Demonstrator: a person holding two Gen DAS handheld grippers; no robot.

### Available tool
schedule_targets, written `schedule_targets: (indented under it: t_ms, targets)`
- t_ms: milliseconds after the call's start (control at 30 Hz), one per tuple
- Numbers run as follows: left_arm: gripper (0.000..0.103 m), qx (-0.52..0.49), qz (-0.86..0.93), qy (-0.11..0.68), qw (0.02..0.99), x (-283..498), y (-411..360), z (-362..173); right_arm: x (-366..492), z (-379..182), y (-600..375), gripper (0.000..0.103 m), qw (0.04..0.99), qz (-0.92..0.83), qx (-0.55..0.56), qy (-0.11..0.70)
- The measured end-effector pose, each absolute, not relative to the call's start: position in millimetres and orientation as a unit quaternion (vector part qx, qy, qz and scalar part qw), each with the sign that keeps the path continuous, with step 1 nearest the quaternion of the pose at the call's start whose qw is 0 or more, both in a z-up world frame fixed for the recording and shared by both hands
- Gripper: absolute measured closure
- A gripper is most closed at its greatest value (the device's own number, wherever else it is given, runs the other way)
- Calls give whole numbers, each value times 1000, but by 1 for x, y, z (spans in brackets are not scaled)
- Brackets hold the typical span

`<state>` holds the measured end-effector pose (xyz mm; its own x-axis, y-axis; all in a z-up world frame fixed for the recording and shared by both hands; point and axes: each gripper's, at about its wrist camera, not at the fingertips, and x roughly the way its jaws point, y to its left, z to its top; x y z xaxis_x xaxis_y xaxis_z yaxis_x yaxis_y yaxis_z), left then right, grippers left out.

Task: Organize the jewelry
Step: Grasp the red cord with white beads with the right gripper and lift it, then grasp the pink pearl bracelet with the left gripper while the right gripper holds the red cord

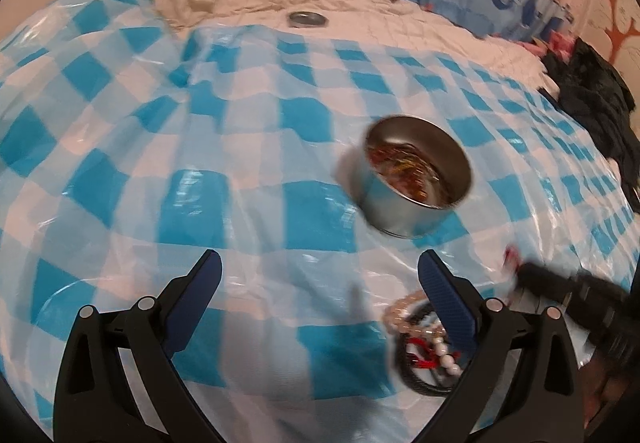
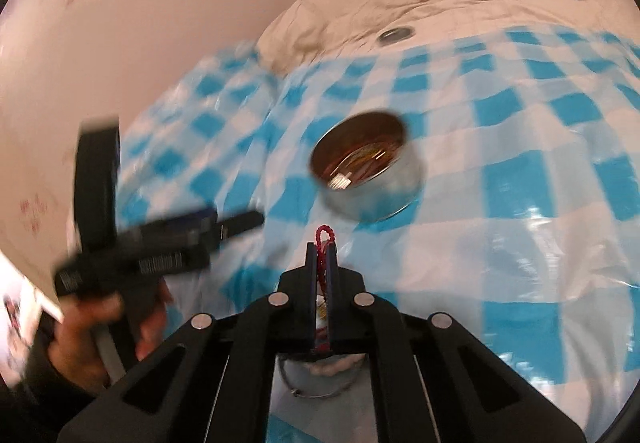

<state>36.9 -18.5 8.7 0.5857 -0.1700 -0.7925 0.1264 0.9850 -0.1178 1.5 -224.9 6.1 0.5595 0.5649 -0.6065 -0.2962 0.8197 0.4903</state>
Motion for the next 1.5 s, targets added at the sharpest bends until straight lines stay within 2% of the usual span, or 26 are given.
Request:
schedule_targets:
  t_ms: [167,433,500,533,567,600,633,667,767,1067,1200,1233,1267,1300,1333,1500]
  targets:
    - [9,17,-120,453,883,34,-51,-2,5,12,-261,98,864,230,241,378]
    - [9,45,-137,481,865,37,-77,-22,5,15,-265,98,861,234,247,378]
    - [26,36,-151,482,862,35,-76,-22,4,13,-267,98,860,233,248,381]
    - [45,34,-157,488,858,35,-76,-23,5,12,-267,98,859,233,248,382]
    - [59,30,-165,494,853,35,-75,-25,5,12,-266,98,859,233,248,383]
    - [68,25,-173,496,850,34,-75,-25,4,11,-266,98,859,233,247,384]
    - [81,20,-184,501,845,34,-75,-25,4,11,-266,98,859,233,245,384]
    - [90,16,-189,503,843,33,-75,-25,4,11,-265,98,859,233,245,384]
    - [103,1,-200,505,840,33,-71,-23,5,10,-264,98,859,233,242,386]
    - [103,-65,-228,494,836,36,-51,-7,4,10,-264,98,860,234,242,384]
    - [102,-73,-220,513,826,40,-46,-13,4,9,-264,98,859,235,242,385]
    - [97,-74,-217,518,824,41,-45,-16,4,10,-263,98,859,235,242,385]
    - [81,-74,-216,526,820,42,-45,-19,4,10,-263,98,859,236,242,385]
    - [69,-74,-208,534,816,43,-45,-22,4,10,-263,98,859,237,241,385]
    - [52,-75,-203,534,817,42,-44,-23,3,10,-262,98,858,238,240,386]
    - [51,-41,-218,536,815,35,-59,-29,3,11,-261,98,858,240,237,386]
